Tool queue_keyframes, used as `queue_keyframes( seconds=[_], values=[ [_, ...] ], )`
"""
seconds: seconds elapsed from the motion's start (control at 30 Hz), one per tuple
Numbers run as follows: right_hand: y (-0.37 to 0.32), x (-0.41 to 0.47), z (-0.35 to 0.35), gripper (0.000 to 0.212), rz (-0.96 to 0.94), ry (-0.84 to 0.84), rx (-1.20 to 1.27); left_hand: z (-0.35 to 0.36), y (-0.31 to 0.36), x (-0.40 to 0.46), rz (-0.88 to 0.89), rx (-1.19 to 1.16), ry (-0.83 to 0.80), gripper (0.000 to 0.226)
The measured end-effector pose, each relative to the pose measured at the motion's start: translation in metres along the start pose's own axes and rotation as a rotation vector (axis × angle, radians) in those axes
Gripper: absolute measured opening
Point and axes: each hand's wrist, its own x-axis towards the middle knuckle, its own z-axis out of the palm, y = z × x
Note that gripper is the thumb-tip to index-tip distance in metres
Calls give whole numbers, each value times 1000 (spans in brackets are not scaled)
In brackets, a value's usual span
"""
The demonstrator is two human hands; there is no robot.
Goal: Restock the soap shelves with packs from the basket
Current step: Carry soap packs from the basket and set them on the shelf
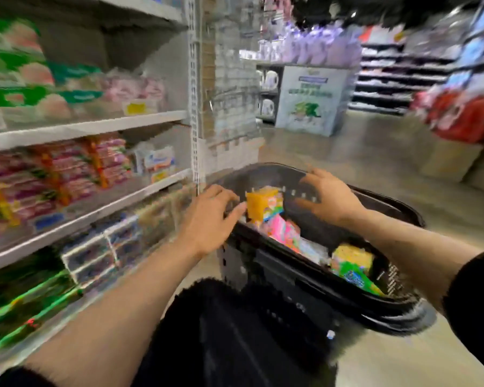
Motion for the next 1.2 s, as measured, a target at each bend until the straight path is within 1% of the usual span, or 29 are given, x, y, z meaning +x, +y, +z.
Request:
queue_keyframes(
  seconds=[0.07, 0.1, 0.2, 0.27, 0.33, 0.4, 0.47, 0.53, 0.63, 0.67, 0.73, 0.8, 0.87, 0.93, 0.97, 1.0, 1.03, 1.1, 1.17, 1.2],
  values=[
    [43, -19, 6, 34, 86, -8, -19, 33, 20, 17, 74, -35, -63, 35],
    [60, -26, 9, 34, 119, -13, -26, 46, 29, 25, 101, -30, -98, 34],
    [97, -41, 22, 35, 179, -40, -12, 83, 38, 49, 130, -8, -205, 38],
    [117, -45, 33, 38, 228, -108, -4, 107, 40, 65, 122, 4, -301, 45],
    [132, -49, 43, 41, 291, -248, 18, 131, 43, 79, 143, 35, -425, 57],
    [140, -51, 51, 45, 302, -467, 42, 153, 49, 90, 176, 44, -534, 67],
    [140, -53, 57, 57, 298, -687, 34, 174, 55, 97, 228, 42, -636, 77],
    [139, -54, 64, 72, 302, -852, -4, 193, 60, 102, 275, 73, -748, 87],
    [142, -49, 80, 87, 325, -1016, -7, 213, 69, 107, 314, 169, -934, 92],
    [143, -45, 85, 88, 336, -1054, -3, 219, 68, 109, 293, 172, -1014, 92],
    [146, -38, 93, 79, 341, -1120, 4, 224, 63, 110, 184, 131, -1174, 89],
    [150, -38, 103, 65, 400, -1160, 57, 225, 53, 110, 60, 84, -1274, 83],
    [150, -41, 112, 58, 418, -1194, 86, 226, 44, 110, -20, 33, -1321, 81],
    [149, -42, 115, 59, 382, -1222, 61, 225, 41, 111, -48, 20, -1364, 92],
    [147, -41, 113, 64, 354, -1243, 39, 225, 41, 111, -60, 34, -1400, 96],
    [146, -40, 110, 68, 347, -1235, 42, 225, 42, 111, -70, 36, -1436, 94],
    [146, -38, 108, 67, 351, -1217, 60, 223, 44, 111, -74, 39, -1456, 87],
    [150, -34, 106, 54, 364, -1148, 133, 220, 45, 114, -133, 41, -1453, 77],
    [152, -30, 103, 38, 422, -996, 285, 218, 43, 114, -222, 20, -1469, 64],
    [153, -28, 101, 35, 462, -915, 379, 217, 42, 113, -254, 13, -1485, 56]
  ],
)
